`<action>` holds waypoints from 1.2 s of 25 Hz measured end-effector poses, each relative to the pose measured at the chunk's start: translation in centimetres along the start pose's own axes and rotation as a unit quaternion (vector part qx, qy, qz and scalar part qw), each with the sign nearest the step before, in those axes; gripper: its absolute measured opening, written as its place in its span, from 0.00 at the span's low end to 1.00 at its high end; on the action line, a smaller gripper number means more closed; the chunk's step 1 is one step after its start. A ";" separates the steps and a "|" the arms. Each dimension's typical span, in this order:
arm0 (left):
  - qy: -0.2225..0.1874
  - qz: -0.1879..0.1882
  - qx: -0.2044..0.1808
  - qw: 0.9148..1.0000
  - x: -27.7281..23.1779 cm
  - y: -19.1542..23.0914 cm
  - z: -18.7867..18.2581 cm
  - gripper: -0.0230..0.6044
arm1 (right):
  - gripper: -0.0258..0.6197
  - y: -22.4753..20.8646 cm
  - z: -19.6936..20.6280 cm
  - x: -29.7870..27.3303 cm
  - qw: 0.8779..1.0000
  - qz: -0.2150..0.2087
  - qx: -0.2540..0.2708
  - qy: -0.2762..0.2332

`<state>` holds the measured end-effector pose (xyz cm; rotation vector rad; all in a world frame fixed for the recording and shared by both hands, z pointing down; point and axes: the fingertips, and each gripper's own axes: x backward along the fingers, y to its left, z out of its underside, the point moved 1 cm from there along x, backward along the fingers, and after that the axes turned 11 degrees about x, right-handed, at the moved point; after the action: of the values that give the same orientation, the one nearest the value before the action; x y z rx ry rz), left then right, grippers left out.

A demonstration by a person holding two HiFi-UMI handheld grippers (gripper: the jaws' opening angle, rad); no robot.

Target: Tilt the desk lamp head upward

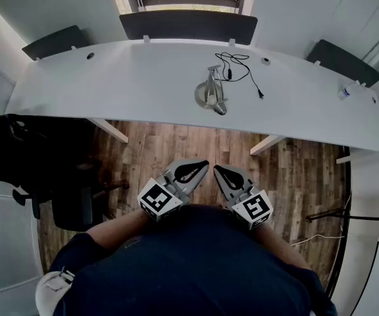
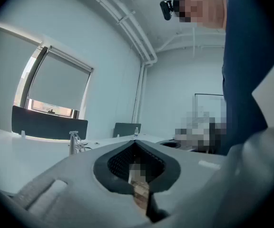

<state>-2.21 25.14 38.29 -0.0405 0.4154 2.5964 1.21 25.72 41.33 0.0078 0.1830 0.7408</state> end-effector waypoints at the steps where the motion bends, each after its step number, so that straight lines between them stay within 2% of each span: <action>1: 0.000 -0.001 0.000 1.000 -0.2 -0.1 0.0 0.05 | 0.05 -0.2 0.0 0.1 1.000 0.000 0.001 -0.001; 11: 0.004 -0.002 -0.008 1.000 -2.0 -1.1 0.4 0.05 | 0.05 -1.2 0.5 1.2 1.000 -0.009 0.008 -0.002; 15: -0.001 -0.016 -0.007 1.000 -2.4 -1.2 -0.1 0.05 | 0.05 -1.8 0.8 1.6 1.000 -0.016 0.005 -0.006; 23: -0.006 -0.057 -0.007 0.998 -3.6 -1.9 0.6 0.05 | 0.06 -3.5 1.6 3.0 0.998 -0.040 -0.033 -0.038; 30: -0.012 -0.081 0.002 0.997 -4.6 -1.6 1.5 0.05 | 0.06 -5.1 3.4 3.5 0.997 -0.048 -0.043 -0.031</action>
<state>2.68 24.71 39.78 -0.0393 0.3927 2.4338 7.70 24.50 43.70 -0.0586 0.0912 0.6511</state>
